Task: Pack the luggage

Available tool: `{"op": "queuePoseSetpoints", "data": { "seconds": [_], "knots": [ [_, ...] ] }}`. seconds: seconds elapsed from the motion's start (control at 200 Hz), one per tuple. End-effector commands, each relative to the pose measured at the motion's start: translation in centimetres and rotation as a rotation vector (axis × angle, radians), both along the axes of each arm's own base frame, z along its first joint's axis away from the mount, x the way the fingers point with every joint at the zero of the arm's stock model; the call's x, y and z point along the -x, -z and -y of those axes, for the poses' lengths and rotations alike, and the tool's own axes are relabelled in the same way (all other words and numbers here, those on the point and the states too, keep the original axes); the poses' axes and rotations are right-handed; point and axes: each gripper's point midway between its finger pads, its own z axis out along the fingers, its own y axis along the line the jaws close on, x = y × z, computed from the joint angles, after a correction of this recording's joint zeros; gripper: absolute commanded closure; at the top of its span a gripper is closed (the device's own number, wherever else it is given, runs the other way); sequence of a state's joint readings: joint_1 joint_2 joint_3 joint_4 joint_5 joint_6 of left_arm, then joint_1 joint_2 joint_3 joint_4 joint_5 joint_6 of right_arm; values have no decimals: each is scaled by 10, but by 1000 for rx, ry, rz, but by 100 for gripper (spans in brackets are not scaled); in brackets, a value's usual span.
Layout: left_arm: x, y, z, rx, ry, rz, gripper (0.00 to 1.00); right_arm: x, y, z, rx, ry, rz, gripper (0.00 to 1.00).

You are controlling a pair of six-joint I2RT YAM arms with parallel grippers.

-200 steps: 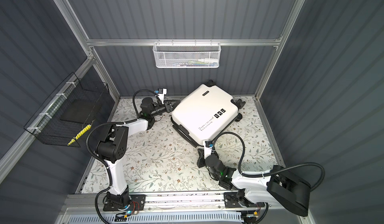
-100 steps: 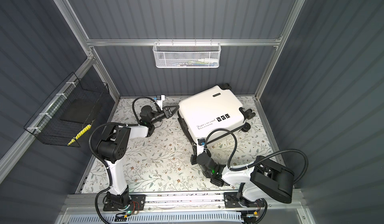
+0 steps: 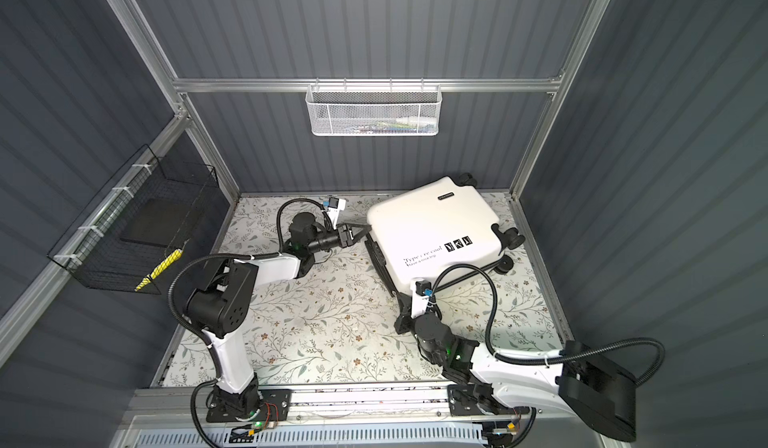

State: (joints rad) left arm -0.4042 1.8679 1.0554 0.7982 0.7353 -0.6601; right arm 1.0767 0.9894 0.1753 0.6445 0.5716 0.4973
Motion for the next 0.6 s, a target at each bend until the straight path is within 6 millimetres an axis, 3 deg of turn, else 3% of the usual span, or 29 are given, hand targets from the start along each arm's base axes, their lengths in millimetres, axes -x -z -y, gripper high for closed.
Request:
{"op": "queuePoseSetpoints", "data": {
  "seconds": [0.0, 0.34, 0.42, 0.45, 0.595],
  "knots": [
    [-7, -20, -13, -107, -76, 93, 57, 4, -6, 14, -68, 40, -7, 100],
    [-37, -31, -9, -257, -70, 138, 53, 19, 17, 74, -53, 158, -50, 100],
    [-45, -20, -8, -294, -52, 119, 53, 21, 18, 86, -57, 189, -55, 100],
    [-52, -28, -7, -296, -56, 135, 52, 21, 18, 90, -57, 195, -57, 100],
    [-61, -2, -10, -321, -51, 72, 52, 22, 24, 103, -45, 230, -75, 100]
  ]
}}
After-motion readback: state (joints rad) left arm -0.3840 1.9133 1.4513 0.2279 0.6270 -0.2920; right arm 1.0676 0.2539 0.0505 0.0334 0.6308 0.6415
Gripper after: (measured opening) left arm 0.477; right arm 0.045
